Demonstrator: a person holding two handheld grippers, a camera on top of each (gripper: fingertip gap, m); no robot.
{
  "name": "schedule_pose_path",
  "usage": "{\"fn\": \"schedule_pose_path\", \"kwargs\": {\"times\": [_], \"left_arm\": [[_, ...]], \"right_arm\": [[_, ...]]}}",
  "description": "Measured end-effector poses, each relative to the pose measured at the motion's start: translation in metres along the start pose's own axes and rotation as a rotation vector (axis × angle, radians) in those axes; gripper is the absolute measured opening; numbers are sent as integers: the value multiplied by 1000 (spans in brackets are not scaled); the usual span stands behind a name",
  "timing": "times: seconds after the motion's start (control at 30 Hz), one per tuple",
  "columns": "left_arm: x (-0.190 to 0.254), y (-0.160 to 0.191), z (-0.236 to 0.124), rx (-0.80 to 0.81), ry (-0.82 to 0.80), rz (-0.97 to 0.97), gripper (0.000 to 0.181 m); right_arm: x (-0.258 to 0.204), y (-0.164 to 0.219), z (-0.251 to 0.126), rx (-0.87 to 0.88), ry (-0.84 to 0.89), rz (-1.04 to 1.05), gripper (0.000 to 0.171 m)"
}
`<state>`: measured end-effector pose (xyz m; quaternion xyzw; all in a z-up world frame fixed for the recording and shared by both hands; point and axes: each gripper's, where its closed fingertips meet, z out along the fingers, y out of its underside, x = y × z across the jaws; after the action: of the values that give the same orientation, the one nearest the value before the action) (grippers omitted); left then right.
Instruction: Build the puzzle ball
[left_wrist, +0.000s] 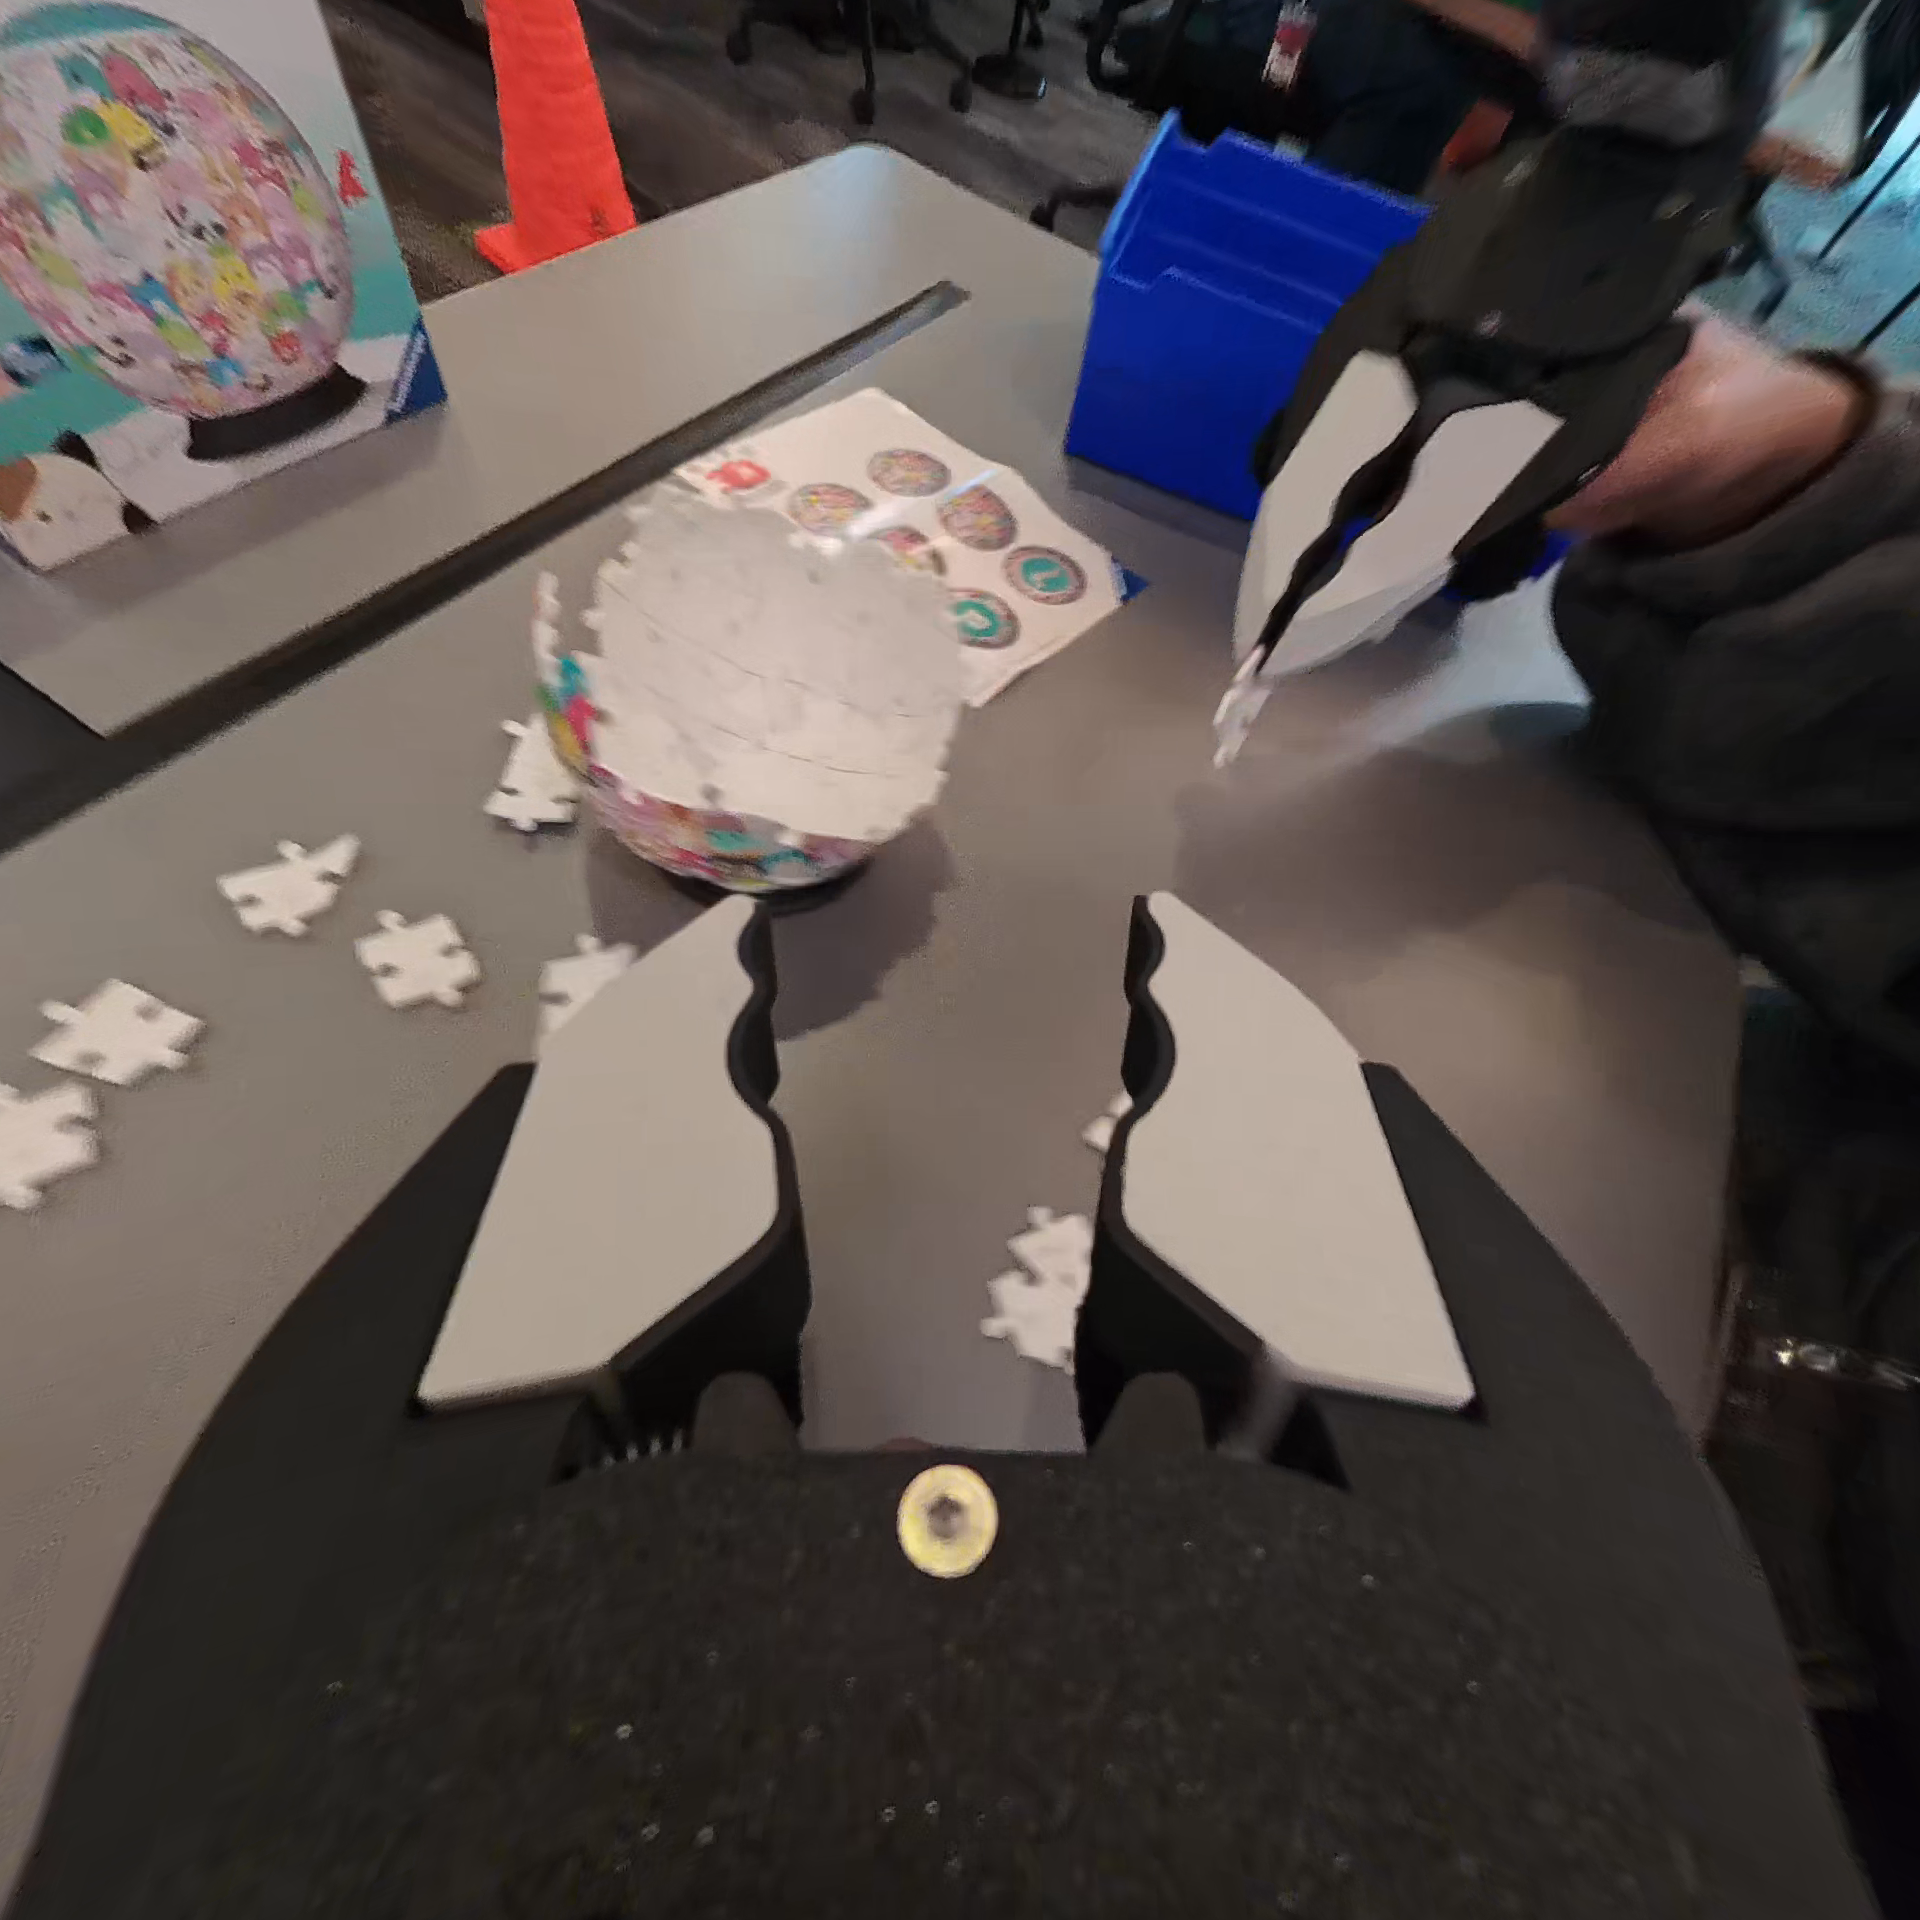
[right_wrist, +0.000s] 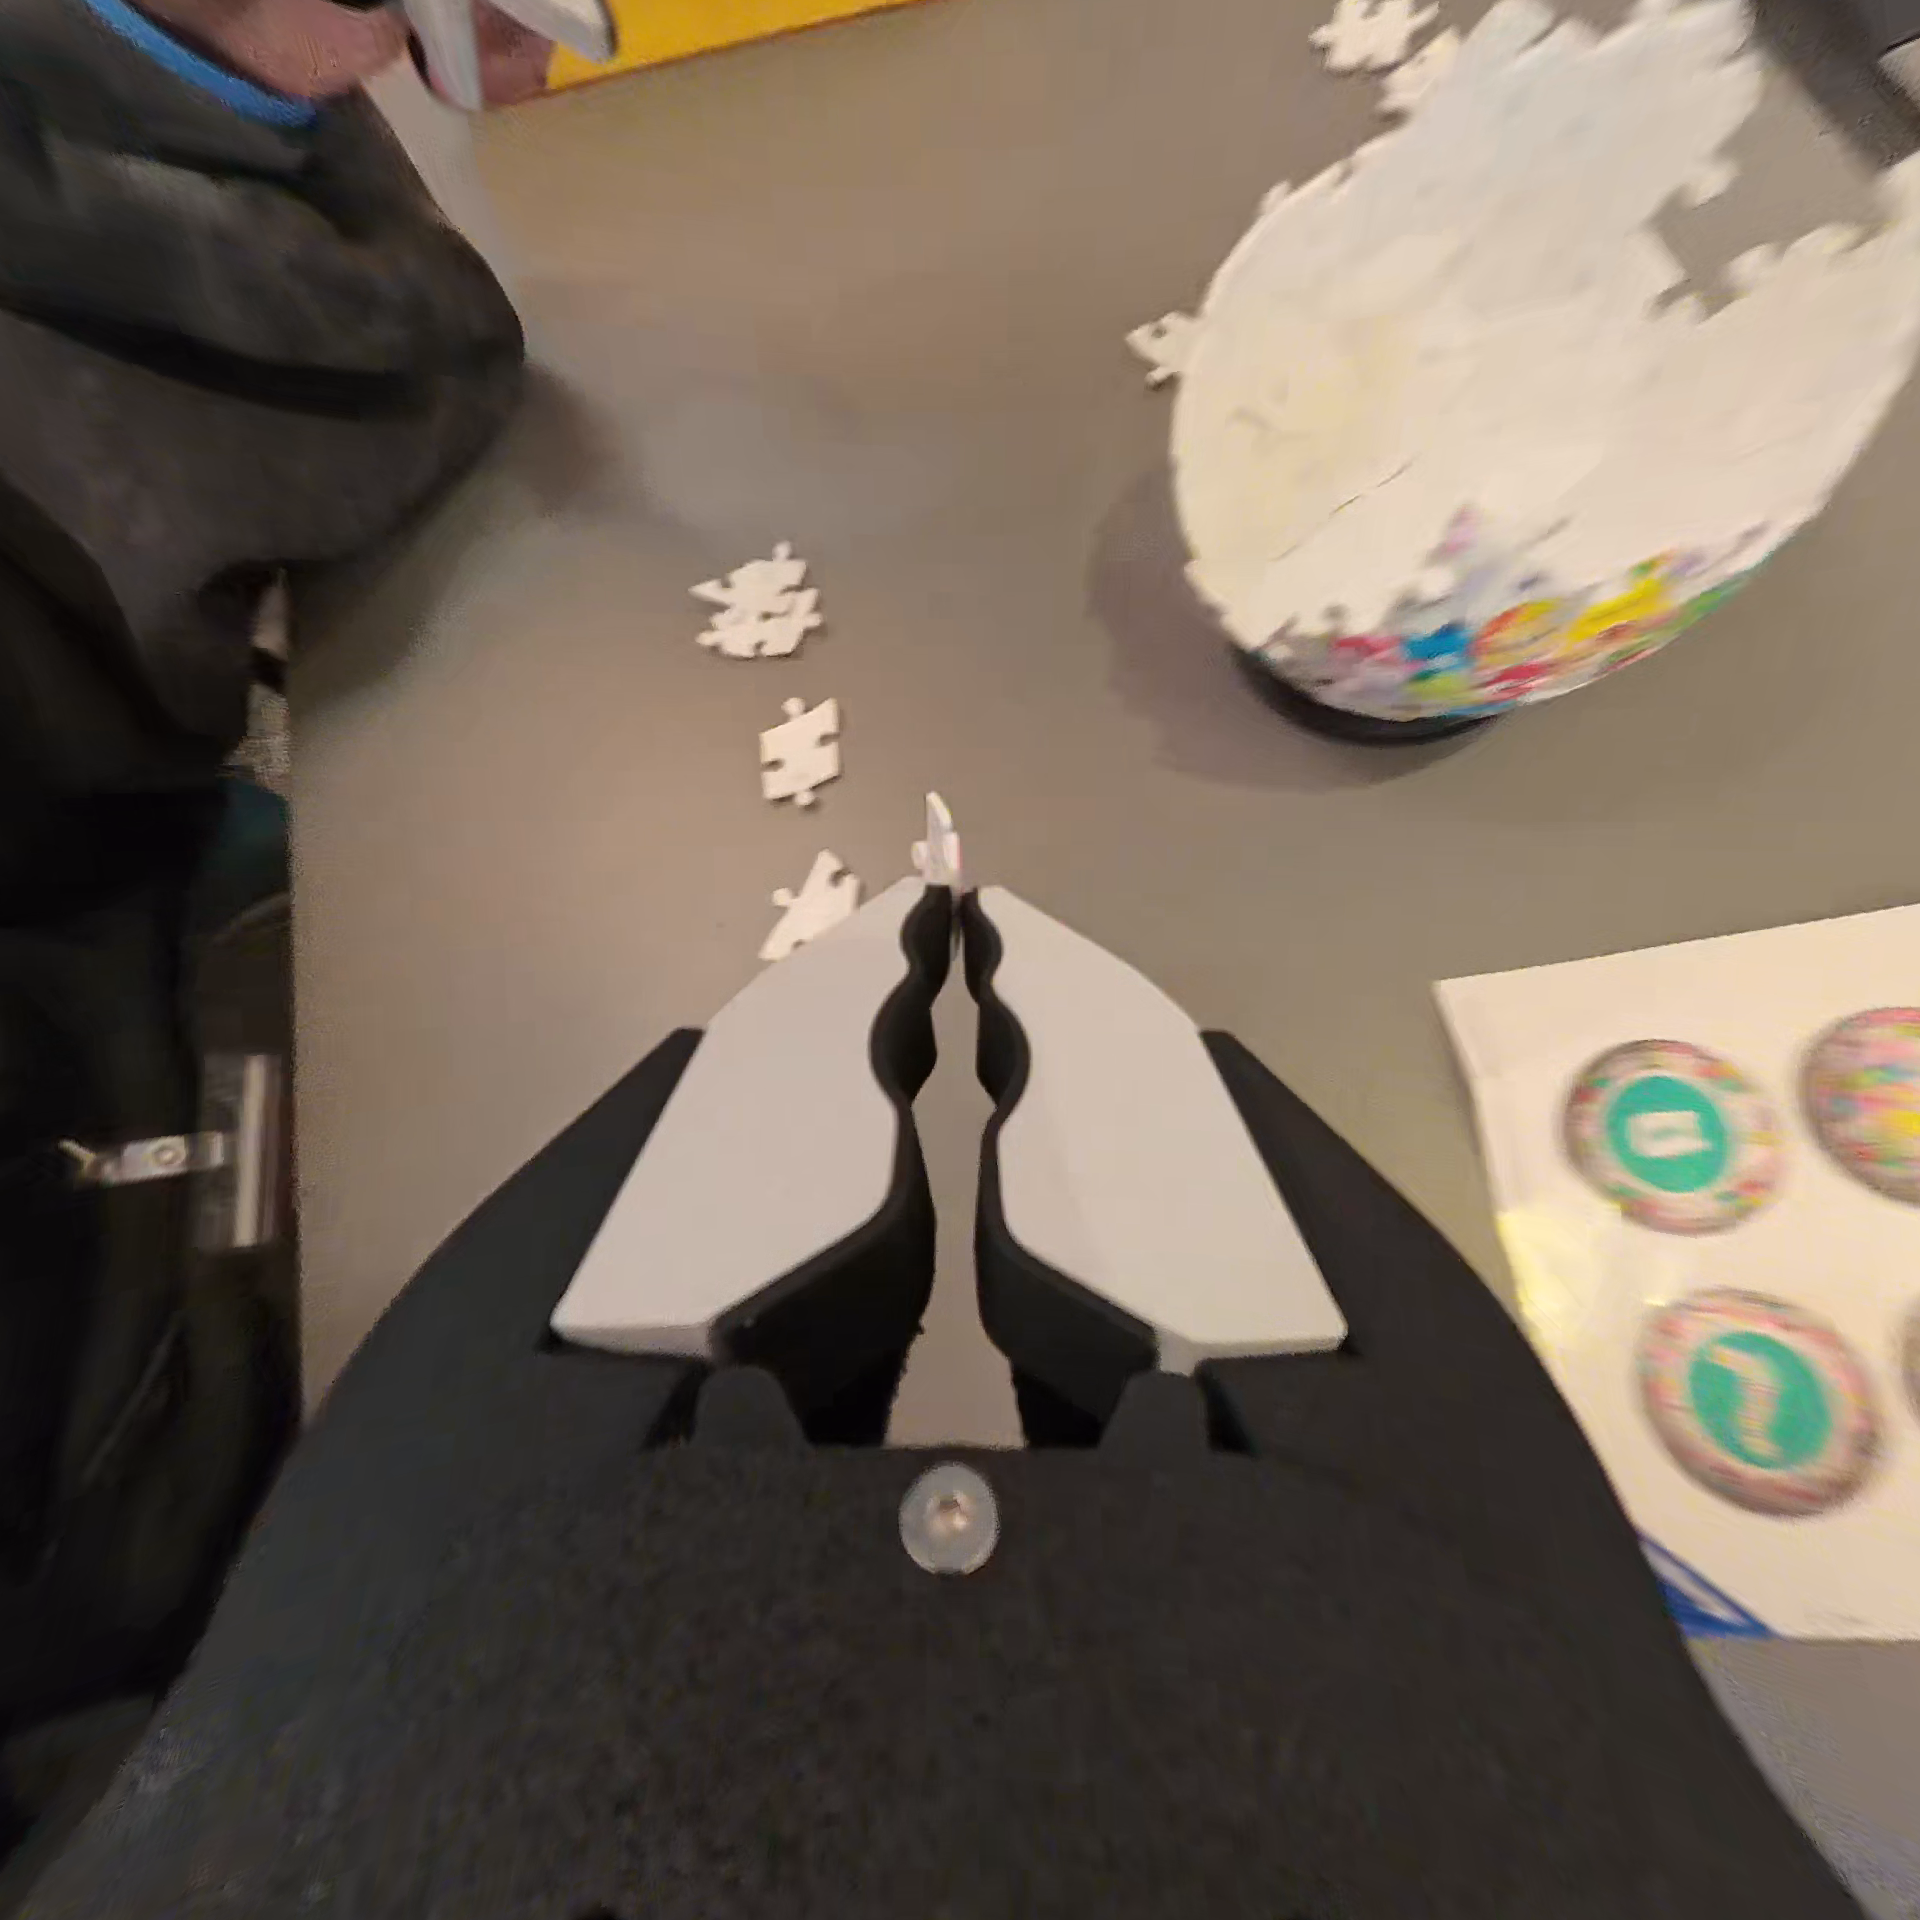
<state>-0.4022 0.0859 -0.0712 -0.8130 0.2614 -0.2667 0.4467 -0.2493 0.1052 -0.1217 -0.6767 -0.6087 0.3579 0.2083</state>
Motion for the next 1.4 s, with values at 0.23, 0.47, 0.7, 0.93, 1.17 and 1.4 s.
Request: {"fn": "schedule_pose_path", "kwargs": {"times": [0.23,0.47,0.7,0.93,1.17,1.4], "left_arm": [[72,66,-9,169,-50,-176,58],[76,72,-17,220,-136,-139,65],[68,77,-12,186,-165,-119,64],[69,83,-4,122,-187,-72,61],[69,88,2,94,-167,-92,60],[69,87,-1,107,-155,-107,59]], "right_arm": [[-26,36,23,-15,33,-23,2],[-37,24,19,-30,67,-80,2],[-30,46,23,-75,59,-44,2],[-28,51,22,-73,49,-32,2],[-26,57,26,-119,89,-74,2],[-28,59,28,-123,75,-76,2]]}}
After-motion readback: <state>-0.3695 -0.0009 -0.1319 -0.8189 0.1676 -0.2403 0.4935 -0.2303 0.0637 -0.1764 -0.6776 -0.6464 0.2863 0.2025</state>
